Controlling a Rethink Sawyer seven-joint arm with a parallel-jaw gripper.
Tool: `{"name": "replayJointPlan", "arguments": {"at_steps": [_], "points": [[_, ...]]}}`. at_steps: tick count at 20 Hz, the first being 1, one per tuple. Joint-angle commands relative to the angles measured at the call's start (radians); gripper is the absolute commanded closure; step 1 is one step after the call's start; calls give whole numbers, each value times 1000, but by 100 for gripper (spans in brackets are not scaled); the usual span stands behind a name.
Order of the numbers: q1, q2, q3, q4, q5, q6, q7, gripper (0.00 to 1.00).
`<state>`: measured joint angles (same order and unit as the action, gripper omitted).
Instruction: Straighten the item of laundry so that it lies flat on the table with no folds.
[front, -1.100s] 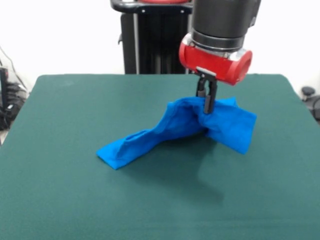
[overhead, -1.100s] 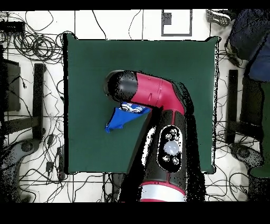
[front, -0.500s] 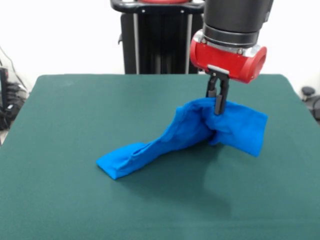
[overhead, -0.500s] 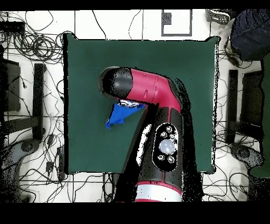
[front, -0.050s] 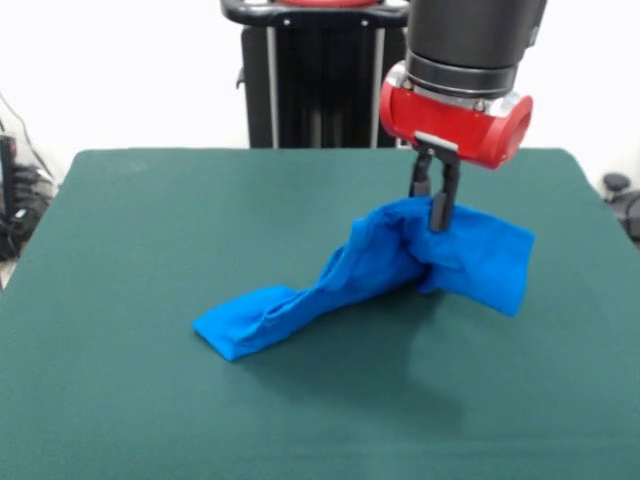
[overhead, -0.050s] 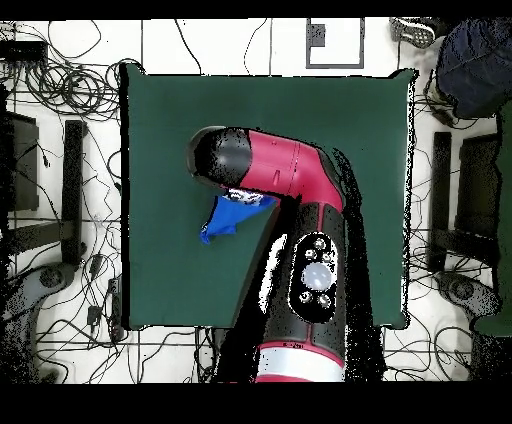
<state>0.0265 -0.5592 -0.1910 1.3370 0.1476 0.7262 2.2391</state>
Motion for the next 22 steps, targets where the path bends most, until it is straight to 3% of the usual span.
{"name": "replayJointPlan", "arguments": {"at_steps": [1, 22], "points": [[40, 96, 33, 28, 33, -24, 232, 0], [49, 114, 23, 8, 20, -52, 233, 0]]}}
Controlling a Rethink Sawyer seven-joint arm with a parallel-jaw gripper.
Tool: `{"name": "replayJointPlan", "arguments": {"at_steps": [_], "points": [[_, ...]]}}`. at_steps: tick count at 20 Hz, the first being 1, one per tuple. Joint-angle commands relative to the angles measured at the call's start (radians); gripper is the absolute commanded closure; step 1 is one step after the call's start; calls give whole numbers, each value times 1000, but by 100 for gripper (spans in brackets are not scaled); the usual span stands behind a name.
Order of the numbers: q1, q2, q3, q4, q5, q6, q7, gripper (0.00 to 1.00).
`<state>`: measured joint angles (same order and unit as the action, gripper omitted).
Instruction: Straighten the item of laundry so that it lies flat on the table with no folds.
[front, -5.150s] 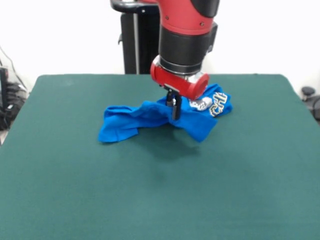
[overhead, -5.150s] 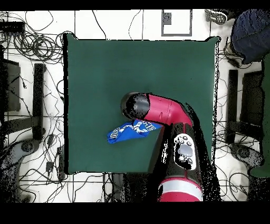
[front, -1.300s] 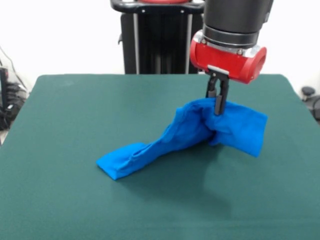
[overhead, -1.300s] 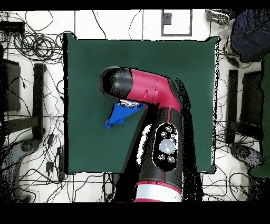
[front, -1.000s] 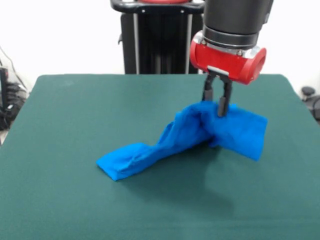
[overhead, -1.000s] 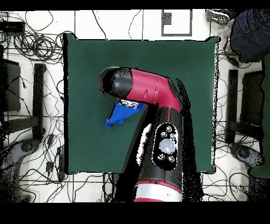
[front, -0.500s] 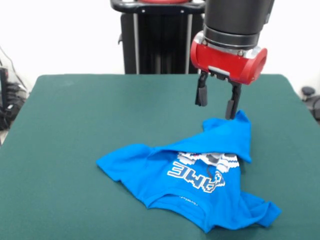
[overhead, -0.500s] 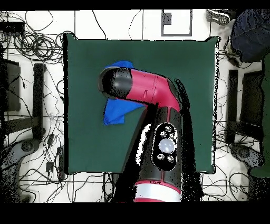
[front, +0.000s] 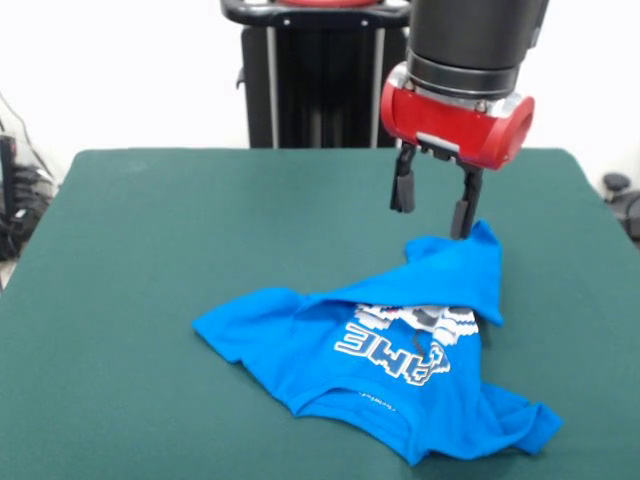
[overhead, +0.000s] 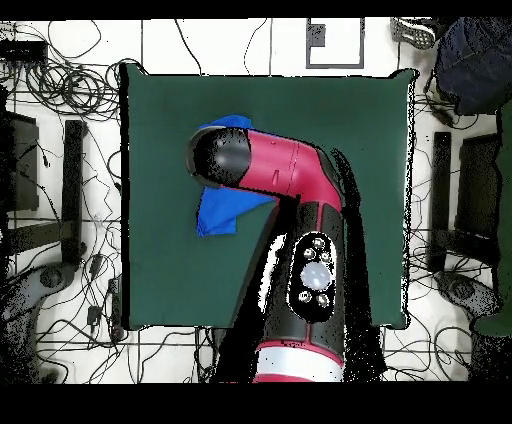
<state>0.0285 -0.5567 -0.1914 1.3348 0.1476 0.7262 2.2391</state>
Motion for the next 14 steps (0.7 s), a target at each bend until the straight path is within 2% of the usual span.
{"name": "replayJointPlan", "arguments": {"at_steps": [1, 3, 6, 7, 8, 12, 14], "points": [[54, 120, 13, 3, 18, -50, 246, 0], [77, 148, -27, -15, 8, -63, 290, 0], [137, 212, -124, -44, 32, -57, 433, 0], [161, 250, -167, -61, 64, -30, 530, 0], [166, 266, -181, -64, 78, -26, 553, 0], [170, 316, -241, -74, 95, 30, 573, 0], [152, 319, -232, -64, 97, 8, 540, 0]]}}
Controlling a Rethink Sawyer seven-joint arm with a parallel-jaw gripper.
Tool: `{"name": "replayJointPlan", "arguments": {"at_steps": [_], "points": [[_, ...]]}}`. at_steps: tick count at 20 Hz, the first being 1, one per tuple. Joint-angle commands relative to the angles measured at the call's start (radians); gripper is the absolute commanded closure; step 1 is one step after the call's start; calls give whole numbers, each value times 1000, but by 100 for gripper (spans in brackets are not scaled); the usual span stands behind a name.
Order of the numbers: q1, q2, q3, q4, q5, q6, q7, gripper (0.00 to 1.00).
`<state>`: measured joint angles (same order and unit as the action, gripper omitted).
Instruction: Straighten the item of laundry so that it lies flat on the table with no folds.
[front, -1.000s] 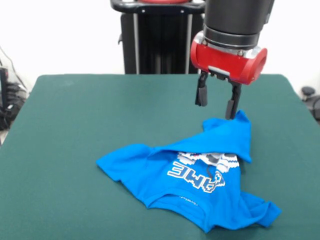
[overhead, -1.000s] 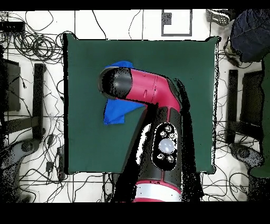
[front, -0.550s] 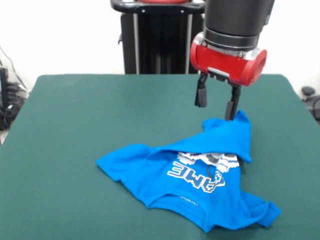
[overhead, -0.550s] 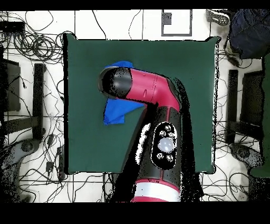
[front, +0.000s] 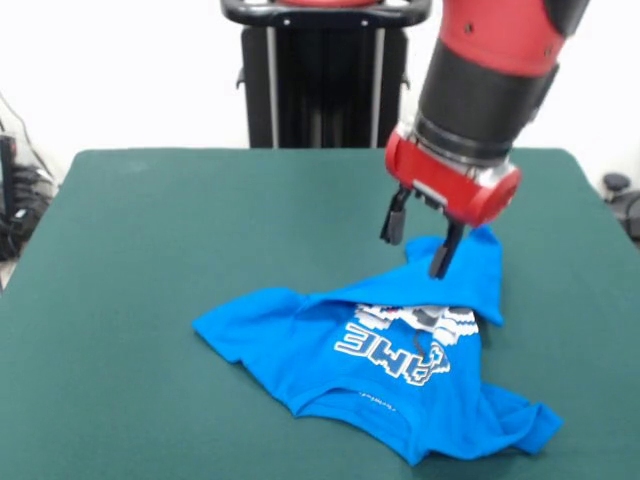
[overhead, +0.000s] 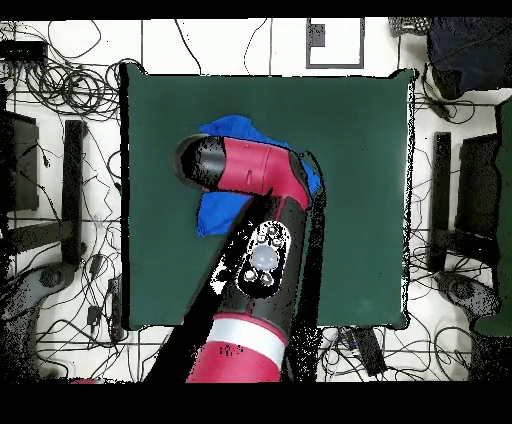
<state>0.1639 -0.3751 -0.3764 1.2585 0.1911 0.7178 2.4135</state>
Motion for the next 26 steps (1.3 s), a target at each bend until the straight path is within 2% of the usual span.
{"name": "replayJointPlan", "arguments": {"at_steps": [1, 12, 26], "points": [[14, 142, -53, 5, 51, 17, 364, 0], [-20, 141, -38, 16, 48, -68, 368, 0], [20, 149, -16, 43, 91, -103, 403, 0]]}}
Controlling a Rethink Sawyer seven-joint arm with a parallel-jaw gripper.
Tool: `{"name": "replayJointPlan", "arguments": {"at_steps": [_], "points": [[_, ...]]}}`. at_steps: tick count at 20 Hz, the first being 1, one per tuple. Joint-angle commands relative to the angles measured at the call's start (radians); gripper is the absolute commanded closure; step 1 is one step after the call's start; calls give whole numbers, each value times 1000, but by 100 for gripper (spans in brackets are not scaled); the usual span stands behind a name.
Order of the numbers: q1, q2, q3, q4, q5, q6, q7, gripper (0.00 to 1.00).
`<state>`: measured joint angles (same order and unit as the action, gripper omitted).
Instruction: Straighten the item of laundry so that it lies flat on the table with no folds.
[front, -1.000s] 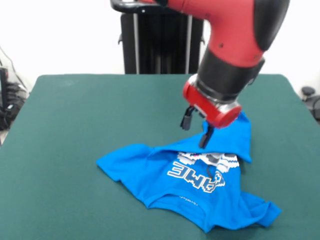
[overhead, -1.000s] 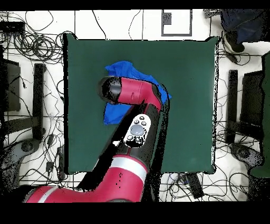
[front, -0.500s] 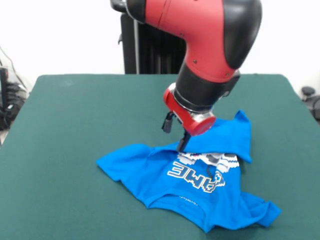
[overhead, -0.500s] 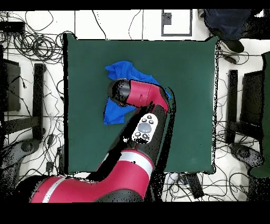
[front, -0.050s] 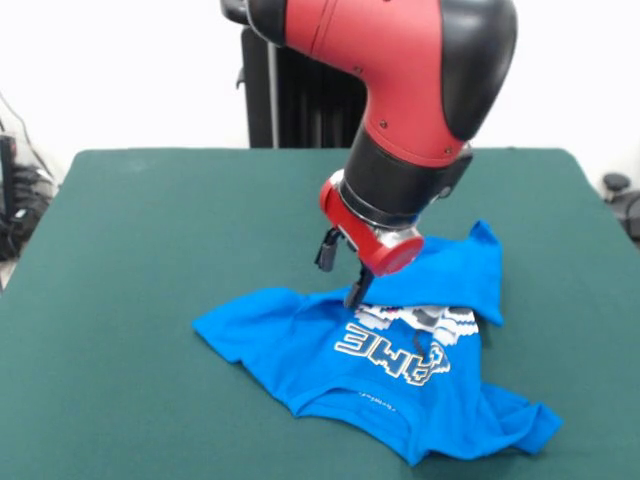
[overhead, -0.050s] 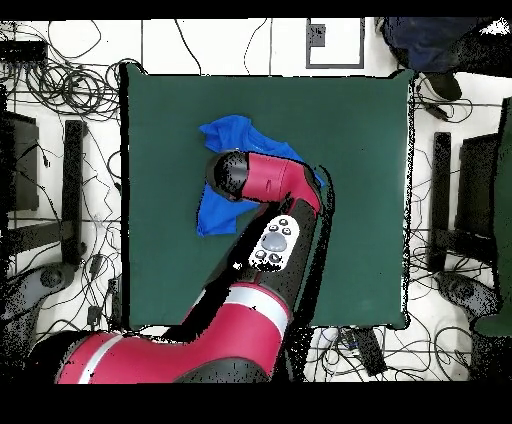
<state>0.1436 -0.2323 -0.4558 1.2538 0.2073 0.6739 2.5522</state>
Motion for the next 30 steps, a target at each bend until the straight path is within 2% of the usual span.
{"name": "replayJointPlan", "arguments": {"at_steps": [1, 17, 30], "points": [[47, 4, 64, 53, 80, -60, 270, 0], [114, 20, 60, 80, 187, -77, 316, 0], [137, 40, 32, 90, 218, -58, 298, 0]]}}
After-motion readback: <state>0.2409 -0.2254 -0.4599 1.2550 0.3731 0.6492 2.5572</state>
